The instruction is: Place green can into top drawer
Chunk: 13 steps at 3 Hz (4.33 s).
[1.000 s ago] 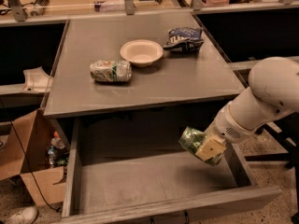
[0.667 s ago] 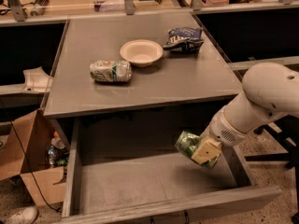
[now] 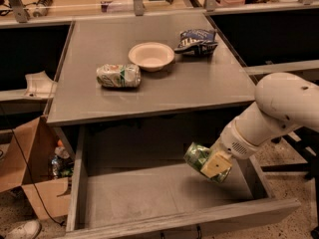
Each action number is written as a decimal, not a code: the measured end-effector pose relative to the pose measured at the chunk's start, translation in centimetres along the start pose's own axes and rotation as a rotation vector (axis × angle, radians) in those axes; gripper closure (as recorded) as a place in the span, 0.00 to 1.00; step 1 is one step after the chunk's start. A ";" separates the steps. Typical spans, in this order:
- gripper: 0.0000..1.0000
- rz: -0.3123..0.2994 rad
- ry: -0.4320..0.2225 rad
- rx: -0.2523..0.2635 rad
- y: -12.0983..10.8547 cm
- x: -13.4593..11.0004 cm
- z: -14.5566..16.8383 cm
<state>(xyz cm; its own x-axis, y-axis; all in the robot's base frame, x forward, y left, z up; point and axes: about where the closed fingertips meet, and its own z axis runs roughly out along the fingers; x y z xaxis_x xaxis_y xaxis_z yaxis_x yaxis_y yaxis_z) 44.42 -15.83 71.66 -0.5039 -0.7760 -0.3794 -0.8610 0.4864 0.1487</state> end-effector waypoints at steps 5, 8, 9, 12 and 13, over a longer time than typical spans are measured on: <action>1.00 0.038 -0.023 -0.150 1.0 -0.3 8.0; 1.00 0.051 0.008 -0.172 1.0 0.3 10.2; 1.00 0.046 0.018 -0.185 1.0 0.4 10.6; 0.35 0.045 0.018 -0.185 1.0 0.4 10.6; 0.13 0.045 0.018 -0.185 1.0 0.4 10.6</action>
Offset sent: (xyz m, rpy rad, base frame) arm 0.0045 0.0185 -0.0409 0.0524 0.0489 -0.0019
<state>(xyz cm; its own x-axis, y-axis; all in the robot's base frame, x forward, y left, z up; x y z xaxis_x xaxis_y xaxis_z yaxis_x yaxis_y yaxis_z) 44.10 -11.39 62.02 -0.5423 -0.7627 -0.3524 -0.8345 0.4401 0.3316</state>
